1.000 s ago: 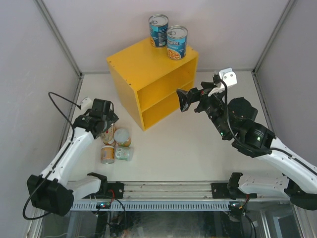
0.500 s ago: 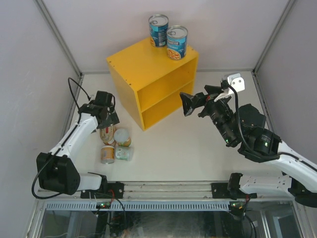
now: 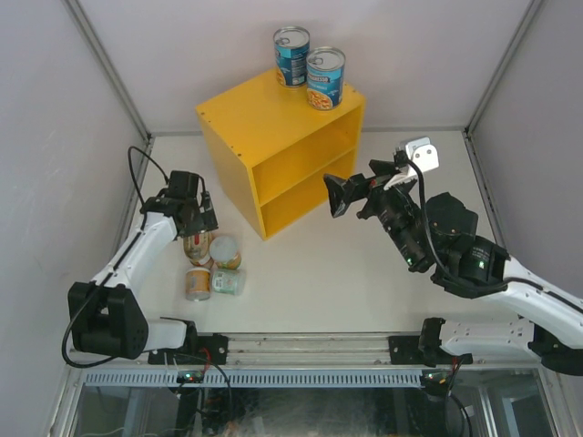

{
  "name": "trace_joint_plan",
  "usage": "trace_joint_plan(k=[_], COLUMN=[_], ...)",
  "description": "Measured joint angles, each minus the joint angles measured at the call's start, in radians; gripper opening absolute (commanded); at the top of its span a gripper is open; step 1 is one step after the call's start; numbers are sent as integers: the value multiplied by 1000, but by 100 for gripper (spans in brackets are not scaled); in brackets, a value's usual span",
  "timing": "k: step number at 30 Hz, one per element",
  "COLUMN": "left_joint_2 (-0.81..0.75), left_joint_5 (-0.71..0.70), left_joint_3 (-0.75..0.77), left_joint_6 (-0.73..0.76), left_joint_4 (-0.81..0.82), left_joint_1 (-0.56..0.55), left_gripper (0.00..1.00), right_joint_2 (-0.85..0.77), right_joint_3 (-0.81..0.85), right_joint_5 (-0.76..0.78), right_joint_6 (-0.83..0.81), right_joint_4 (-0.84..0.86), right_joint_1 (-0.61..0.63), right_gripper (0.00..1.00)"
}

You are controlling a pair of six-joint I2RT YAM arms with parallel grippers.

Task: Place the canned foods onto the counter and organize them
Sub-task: Pick up the canned food from the center of the board.

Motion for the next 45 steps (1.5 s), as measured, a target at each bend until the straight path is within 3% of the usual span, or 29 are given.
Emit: trace_joint_plan(k=[28,34,45], left_joint_2=[23,-31,-306], left_joint_5=[57,55,61], left_joint_3=[-46,-26,-105], left_joint_6=[23,-123,-604], left_joint_4=[95,14,-71], left_joint_1=[39,40,-9], left_gripper=[99,100,100], right_joint_2=[58,63,56], right_joint_3=[0,0,-2], right_joint_5=[7,-9,-41], right_joint_6=[-12,-15,-14], right_joint_4=[-16,-17,-14], right_joint_1=[7,7,7], right_gripper=[100,100,100])
